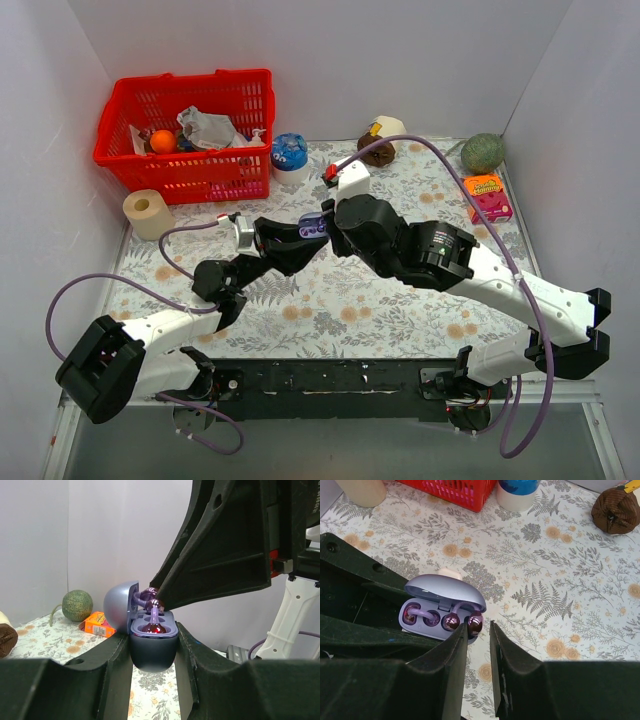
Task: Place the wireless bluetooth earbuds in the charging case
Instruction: Place the earbud in the charging case.
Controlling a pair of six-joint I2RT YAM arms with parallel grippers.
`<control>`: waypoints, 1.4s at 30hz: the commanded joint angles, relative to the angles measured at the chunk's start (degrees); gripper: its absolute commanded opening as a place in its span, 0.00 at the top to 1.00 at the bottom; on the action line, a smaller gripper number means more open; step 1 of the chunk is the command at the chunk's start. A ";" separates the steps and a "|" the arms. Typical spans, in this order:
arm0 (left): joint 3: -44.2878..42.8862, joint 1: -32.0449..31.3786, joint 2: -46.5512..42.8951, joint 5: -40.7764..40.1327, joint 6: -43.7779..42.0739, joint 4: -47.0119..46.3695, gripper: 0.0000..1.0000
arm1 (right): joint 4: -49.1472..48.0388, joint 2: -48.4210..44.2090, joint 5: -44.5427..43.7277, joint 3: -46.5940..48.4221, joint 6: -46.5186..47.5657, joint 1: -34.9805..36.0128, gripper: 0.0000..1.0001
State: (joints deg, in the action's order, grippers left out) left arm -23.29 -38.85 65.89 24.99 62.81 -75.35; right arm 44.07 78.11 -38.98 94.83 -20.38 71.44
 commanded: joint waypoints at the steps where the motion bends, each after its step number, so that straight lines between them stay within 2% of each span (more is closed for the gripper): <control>1: -0.97 -0.26 -0.76 -1.17 -0.14 -18.25 1.00 | 0.40 0.20 1.28 3.43 -0.63 0.89 0.67; 15: -0.27 -0.17 -1.82 -2.49 -0.14 -17.90 1.00 | 0.58 -3.74 3.47 7.65 -0.19 0.89 0.60; 21: -0.97 -0.09 -3.31 -3.02 4.51 -16.67 1.00 | -6.19 -11.91 -0.92 -0.76 2.19 0.81 0.60; 25: -1.67 0.62 -4.36 2.23 12.23 -17.98 1.00 | -7.60 -14.65 -0.49 -3.24 2.63 0.81 0.60; 32: -3.43 1.32 -2.70 11.38 21.20 -23.34 1.00 | -9.62 -17.46 6.45 -6.41 4.38 0.81 0.64; 37: -2.82 1.32 -1.29 12.54 24.12 -26.69 1.00 | -3.91 -13.69 8.83 -3.25 4.12 0.81 0.64; 42: -2.99 1.32 -1.82 12.54 24.03 -25.90 1.00 | -3.73 -13.59 8.92 -3.95 4.03 0.81 0.64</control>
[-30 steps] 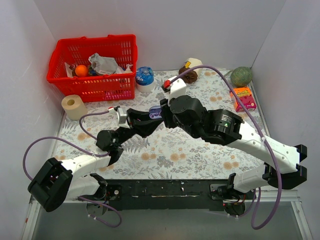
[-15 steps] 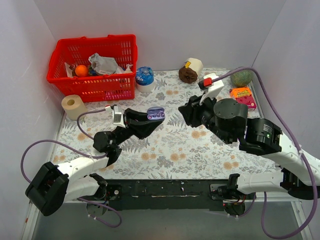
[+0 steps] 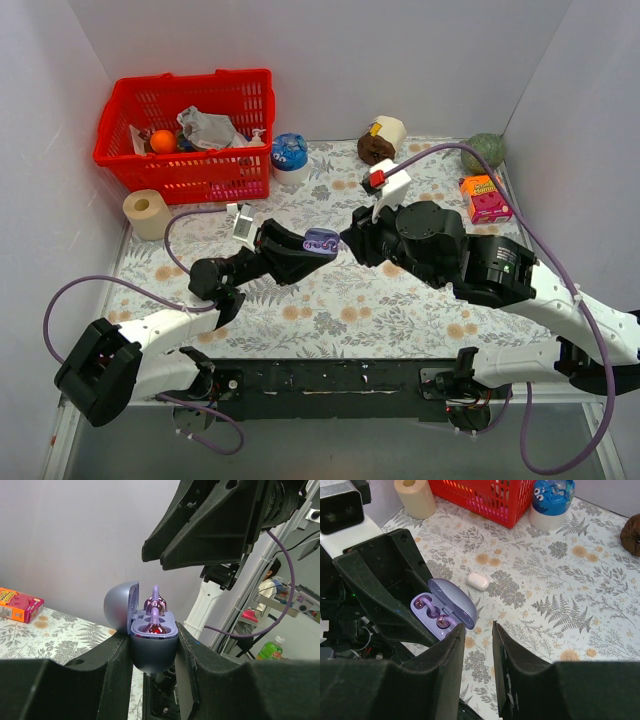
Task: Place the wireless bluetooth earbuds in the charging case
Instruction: Place the earbud in the charging case, then close the charging case.
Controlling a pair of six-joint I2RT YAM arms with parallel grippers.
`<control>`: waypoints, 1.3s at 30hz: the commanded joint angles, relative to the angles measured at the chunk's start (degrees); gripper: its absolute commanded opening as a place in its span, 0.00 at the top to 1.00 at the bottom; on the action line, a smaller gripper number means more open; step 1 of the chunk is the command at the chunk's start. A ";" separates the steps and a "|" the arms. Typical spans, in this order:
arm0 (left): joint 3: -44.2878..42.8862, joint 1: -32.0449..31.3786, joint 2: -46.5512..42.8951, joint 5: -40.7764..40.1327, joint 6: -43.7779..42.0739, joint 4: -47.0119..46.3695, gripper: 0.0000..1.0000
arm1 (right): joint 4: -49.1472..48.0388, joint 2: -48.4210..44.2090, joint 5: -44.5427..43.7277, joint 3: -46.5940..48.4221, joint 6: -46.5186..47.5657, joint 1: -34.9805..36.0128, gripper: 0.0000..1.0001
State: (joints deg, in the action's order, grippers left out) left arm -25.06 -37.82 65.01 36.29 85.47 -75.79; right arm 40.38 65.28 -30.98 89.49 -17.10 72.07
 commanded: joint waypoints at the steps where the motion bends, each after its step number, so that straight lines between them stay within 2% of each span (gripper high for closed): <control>1: -1.31 0.29 -1.03 1.24 1.28 -25.29 1.00 | -0.04 -0.76 0.92 1.30 0.76 0.17 0.64; 13: -2.45 0.29 -0.06 2.38 1.63 -25.64 1.00 | -0.22 1.17 0.04 0.06 1.72 0.17 0.64; 25: -2.71 0.29 0.11 2.47 1.01 -25.29 1.00 | 0.05 3.19 3.38 0.59 1.90 0.26 0.64; 28: -2.54 0.29 0.11 2.73 0.84 -25.11 1.00 | 0.83 3.02 1.02 0.95 0.94 0.35 0.64; 29: -2.45 0.29 0.11 3.08 0.84 -24.85 1.00 | 0.67 1.97 -2.38 0.95 0.32 0.26 0.63; 33: -1.23 0.29 -1.11 6.50 0.66 -22.92 1.00 | -3.46 -2.43 -8.38 -2.12 -1.18 0.17 0.63; 36: 0.18 0.29 -3.39 10.72 -0.39 -19.85 1.00 | -2.59 -2.18 -8.40 -1.61 -0.65 -1.14 0.68; 38: 0.45 0.21 -5.15 13.09 -2.58 -15.81 1.00 | -0.92 0.19 -4.98 -0.11 -0.39 -3.07 0.73; 39: 0.71 0.21 -6.03 13.62 -3.81 -14.14 1.00 | 0.39 0.99 -3.49 0.15 -0.21 -3.78 0.80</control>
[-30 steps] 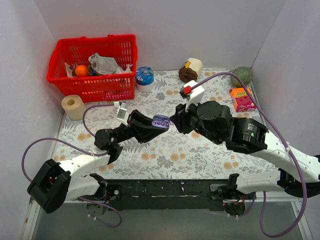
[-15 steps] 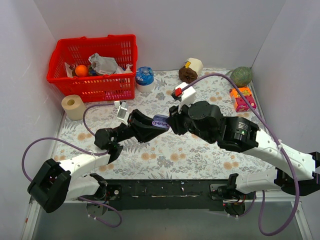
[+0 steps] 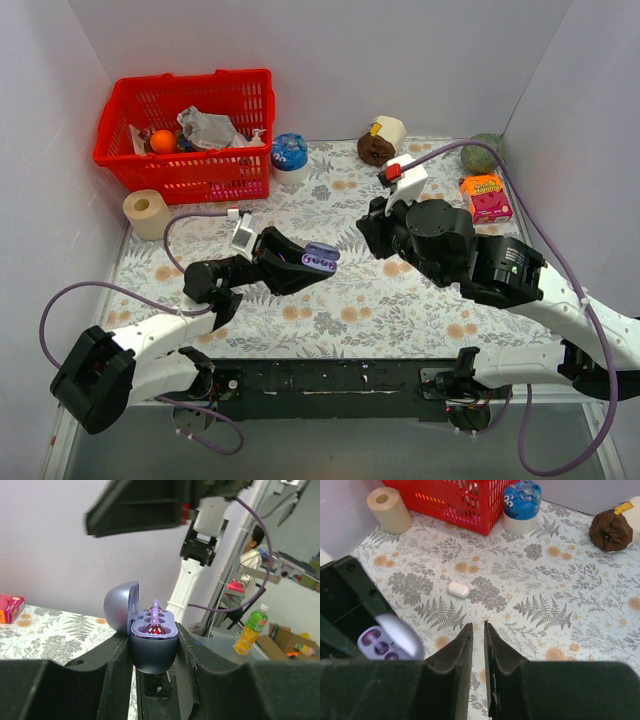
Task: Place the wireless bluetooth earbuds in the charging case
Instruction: Close the charging case.
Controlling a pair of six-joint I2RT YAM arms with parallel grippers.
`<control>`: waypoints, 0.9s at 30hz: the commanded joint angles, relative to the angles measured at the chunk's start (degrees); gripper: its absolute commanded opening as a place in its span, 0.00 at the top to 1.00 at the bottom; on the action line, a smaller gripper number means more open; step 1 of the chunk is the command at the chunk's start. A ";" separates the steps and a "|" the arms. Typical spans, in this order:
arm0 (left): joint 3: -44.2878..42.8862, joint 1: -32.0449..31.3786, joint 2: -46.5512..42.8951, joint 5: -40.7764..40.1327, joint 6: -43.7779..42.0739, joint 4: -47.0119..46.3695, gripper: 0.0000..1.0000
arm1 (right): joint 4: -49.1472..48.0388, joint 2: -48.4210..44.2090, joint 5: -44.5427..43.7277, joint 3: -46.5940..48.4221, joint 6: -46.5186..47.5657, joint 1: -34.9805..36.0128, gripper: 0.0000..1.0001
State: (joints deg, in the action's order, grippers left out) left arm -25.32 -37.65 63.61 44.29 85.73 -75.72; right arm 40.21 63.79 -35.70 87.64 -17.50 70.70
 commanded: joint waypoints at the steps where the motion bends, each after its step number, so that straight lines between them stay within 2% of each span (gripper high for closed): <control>1: 1.15 0.03 -6.82 6.06 -5.30 -10.27 1.00 | 0.84 3.26 4.90 2.19 0.53 -3.01 0.83; 5: 0.71 -0.14 -11.14 6.86 -11.45 -1.11 1.00 | 0.67 7.04 13.89 1.58 1.50 -5.39 0.93; 8: 0.19 -0.14 -12.72 7.21 -15.33 4.52 1.00 | -3.63 7.23 21.19 0.00 3.17 -5.57 0.99; 13: -0.25 -0.14 -13.34 6.34 -18.14 9.27 1.00 | -8.91 6.35 26.03 -1.15 3.79 -5.57 0.99; 19: -0.69 -0.14 -13.69 4.49 -19.73 14.71 1.00 | -11.20 4.59 27.88 -1.50 3.96 -5.39 0.99; 27: -0.78 -0.14 -12.46 2.38 -18.94 13.59 1.00 | -9.27 4.59 31.22 -1.94 4.49 -4.95 0.99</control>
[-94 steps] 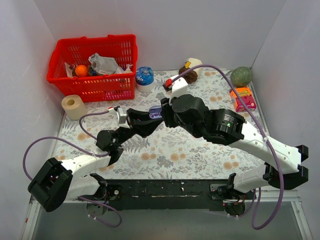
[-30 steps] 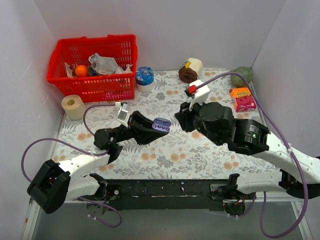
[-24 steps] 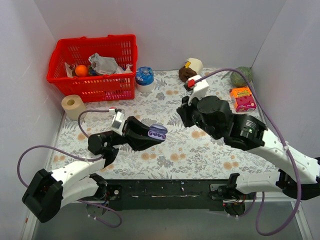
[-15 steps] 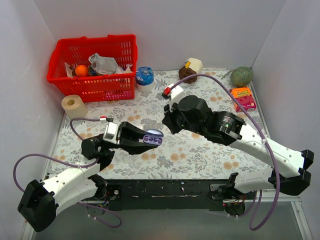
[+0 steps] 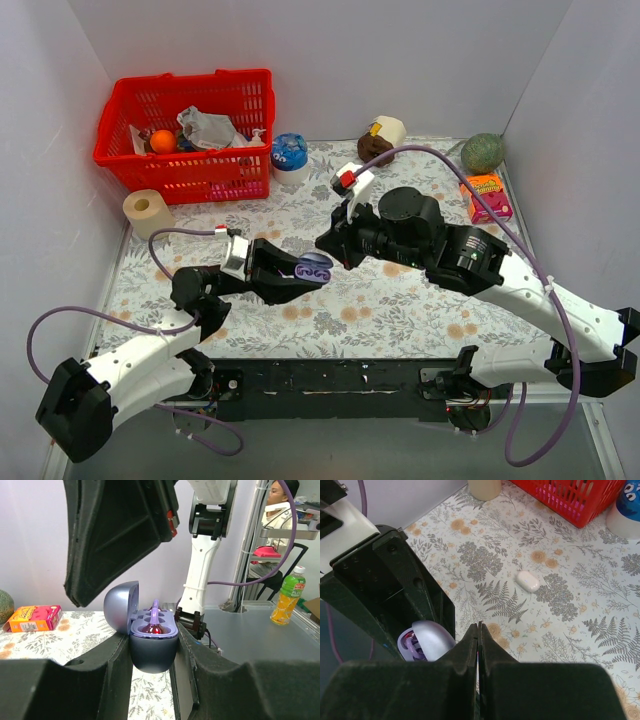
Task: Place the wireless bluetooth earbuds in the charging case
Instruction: Close the charging case, then place the charging case at the center of the board.
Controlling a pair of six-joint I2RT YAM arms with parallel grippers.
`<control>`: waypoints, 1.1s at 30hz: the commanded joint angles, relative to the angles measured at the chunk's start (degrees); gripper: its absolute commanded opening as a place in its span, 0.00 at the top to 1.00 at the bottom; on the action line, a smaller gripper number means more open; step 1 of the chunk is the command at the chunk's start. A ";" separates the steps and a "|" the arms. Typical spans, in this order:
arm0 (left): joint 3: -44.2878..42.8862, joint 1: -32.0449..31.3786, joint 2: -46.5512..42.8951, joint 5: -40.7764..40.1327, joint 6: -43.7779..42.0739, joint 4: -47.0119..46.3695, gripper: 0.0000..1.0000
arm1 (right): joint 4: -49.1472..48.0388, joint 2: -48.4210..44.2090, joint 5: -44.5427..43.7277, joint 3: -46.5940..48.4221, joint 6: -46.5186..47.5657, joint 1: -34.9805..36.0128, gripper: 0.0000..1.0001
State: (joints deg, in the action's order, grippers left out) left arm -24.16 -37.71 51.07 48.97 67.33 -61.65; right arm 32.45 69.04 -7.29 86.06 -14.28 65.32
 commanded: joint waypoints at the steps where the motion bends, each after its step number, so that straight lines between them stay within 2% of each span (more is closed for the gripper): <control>1: -2.20 -0.08 0.26 -2.39 -0.45 -0.58 1.00 | -1.16 -0.57 3.33 -0.54 1.36 0.42 0.99; 17: -3.26 -0.08 2.37 -6.60 0.17 0.03 1.00 | -1.86 -4.34 3.34 -4.50 0.40 0.77 0.99; 18: -3.26 -0.08 2.46 -6.96 0.17 0.73 1.00 | -1.69 -4.78 1.68 -4.85 -0.04 0.77 0.99; 20: -3.17 -0.08 2.54 -8.88 -0.18 1.79 1.00 | -1.86 -7.32 -8.75 -7.21 -3.36 0.77 0.99; 22: -3.26 -0.08 2.81 -11.52 0.08 6.61 1.00 | -3.96 -11.70 -19.97 -13.33 -4.61 0.77 0.99; 24: -3.87 -0.08 4.12 -17.14 2.27 14.31 1.00 | -6.68 -14.79 -24.77 -18.01 -6.28 0.60 0.99; 26: -6.32 -0.08 9.03 -22.22 7.34 20.66 1.00 | -7.40 -17.70 -26.81 -24.17 -6.89 0.34 0.99; 27: -7.73 -0.08 11.22 -23.38 8.94 27.91 1.00 | -7.31 -18.14 -26.99 -25.67 -8.12 0.33 0.98; 30: -14.32 0.01 23.16 -24.36 12.72 37.27 1.00 | -5.91 -18.23 -26.02 -29.10 -11.19 0.16 0.97; 32: -17.14 0.18 30.88 -23.84 14.93 37.31 1.00 | -5.81 -18.32 -24.71 -31.55 -12.60 0.16 0.97; 33: -17.58 0.36 33.02 -24.36 17.37 34.26 1.00 | -5.99 -19.11 -24.09 -32.18 -12.78 0.16 0.97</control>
State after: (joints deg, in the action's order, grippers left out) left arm -38.28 -37.91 74.06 28.56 76.86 -35.35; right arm 28.73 50.81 -29.93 56.75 -22.90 65.58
